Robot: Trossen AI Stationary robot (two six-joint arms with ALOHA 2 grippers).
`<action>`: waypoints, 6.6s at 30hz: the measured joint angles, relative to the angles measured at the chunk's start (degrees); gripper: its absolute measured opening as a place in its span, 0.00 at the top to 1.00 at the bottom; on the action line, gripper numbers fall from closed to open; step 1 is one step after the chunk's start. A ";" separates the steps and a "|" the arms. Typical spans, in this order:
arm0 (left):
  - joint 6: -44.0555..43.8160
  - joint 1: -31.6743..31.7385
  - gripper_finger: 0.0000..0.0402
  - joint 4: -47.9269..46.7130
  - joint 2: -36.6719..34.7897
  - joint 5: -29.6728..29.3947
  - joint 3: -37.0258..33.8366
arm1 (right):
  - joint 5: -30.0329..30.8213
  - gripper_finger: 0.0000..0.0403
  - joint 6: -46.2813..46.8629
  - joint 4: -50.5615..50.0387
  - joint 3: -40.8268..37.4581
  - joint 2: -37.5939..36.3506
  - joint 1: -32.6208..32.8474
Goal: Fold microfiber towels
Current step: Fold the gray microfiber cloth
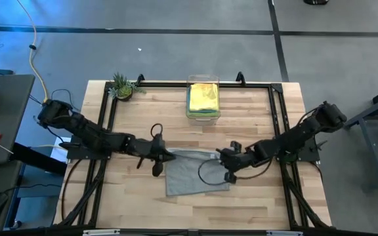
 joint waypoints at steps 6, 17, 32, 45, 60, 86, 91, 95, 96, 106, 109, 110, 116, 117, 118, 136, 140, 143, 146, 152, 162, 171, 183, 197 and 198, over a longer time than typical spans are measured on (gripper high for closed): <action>1.41 4.02 0.86 -2.23 0.00 2.64 -0.01 | 0.70 0.88 0.39 0.01 0.09 0.63 -2.42; 10.79 3.24 0.63 -10.48 0.02 -0.46 -0.01 | 10.86 0.59 -6.40 3.41 0.09 7.46 1.57; 19.83 0.73 0.59 -10.98 6.72 -11.20 -0.04 | 12.77 0.69 -7.44 3.60 0.10 7.66 3.05; 24.02 0.70 0.94 -4.04 9.53 -14.14 -0.04 | 13.74 0.81 -4.77 1.90 0.09 7.66 2.39; 22.45 1.08 1.00 -3.26 5.71 -21.21 -0.06 | 20.81 0.99 -4.72 -1.89 0.10 5.24 -1.22; 24.53 -15.41 1.00 -4.16 1.99 -24.44 -0.01 | 31.63 1.00 -1.24 -1.44 0.10 1.12 12.91; 24.43 -19.28 1.00 -1.87 1.99 -24.42 -0.01 | 31.60 1.00 -1.38 -1.16 0.11 1.12 15.77; 23.98 -21.52 1.00 -0.75 1.99 -22.78 -0.01 | 30.77 1.00 -2.17 -1.12 0.10 1.12 17.69; 23.41 -21.91 1.00 -0.76 1.99 -22.35 -0.01 | 30.37 1.00 -2.56 -1.11 0.10 1.12 18.01; 20.99 -22.53 1.00 -1.06 2.05 -22.41 -0.01 | 28.02 1.00 -6.94 -1.09 0.10 1.15 18.02; 20.97 -21.41 1.00 -1.55 2.05 -25.58 -0.01 | 31.68 1.00 -8.72 -1.16 0.11 1.15 16.70; 20.96 -20.94 1.00 -1.52 2.05 -26.45 0.03 | 33.09 1.00 -9.08 -1.28 0.09 1.15 16.07; 20.99 -17.43 1.00 -3.92 2.05 -28.89 2.26 | 41.68 1.00 -16.91 -2.42 0.11 1.08 11.87; 20.96 -16.89 1.00 -4.54 2.05 -29.44 2.61 | 42.88 1.00 -18.93 -2.43 0.09 1.08 10.88; 20.97 -16.37 1.00 -4.74 2.05 -30.11 2.82 | 43.51 1.00 -20.81 -2.43 0.11 1.08 9.69; 17.48 -12.88 1.00 -12.87 2.05 -41.49 2.94 | 40.81 1.00 -29.93 7.80 -4.90 1.02 -2.39; 17.59 -15.70 1.00 -13.57 2.05 -45.27 2.94 | 40.47 1.00 -29.91 12.70 -6.85 1.02 1.14; 19.12 -17.81 1.00 -13.27 2.05 -45.79 2.94 | 39.95 1.00 -29.69 14.61 -7.51 1.02 3.55; 20.57 -20.07 1.00 -13.10 2.06 -45.63 2.94 | 38.31 1.00 -28.17 14.71 -7.52 1.02 5.30; 23.70 -24.34 1.00 -11.08 4.64 -43.11 3.67 | 35.24 1.00 -27.87 14.75 -7.52 1.02 8.38; 26.54 -27.32 1.00 -12.17 14.30 -32.22 12.52 | 27.12 1.00 -27.36 15.81 -7.52 1.02 11.62; 23.30 -28.42 1.00 -17.84 20.28 -22.73 17.86 | 21.12 1.00 -26.26 15.78 -7.52 1.02 12.10; 15.10 -28.59 0.76 -26.54 20.33 -12.44 21.02 | 16.89 0.73 -22.27 15.74 -7.52 1.02 12.10; 8.86 -28.50 0.61 -39.05 19.93 -4.92 25.21 | 0.40 0.64 2.99 16.36 -7.52 1.02 4.67; 8.72 -28.48 0.63 -39.93 19.93 -5.27 25.21 | -0.83 0.65 4.33 17.10 -7.52 1.02 3.86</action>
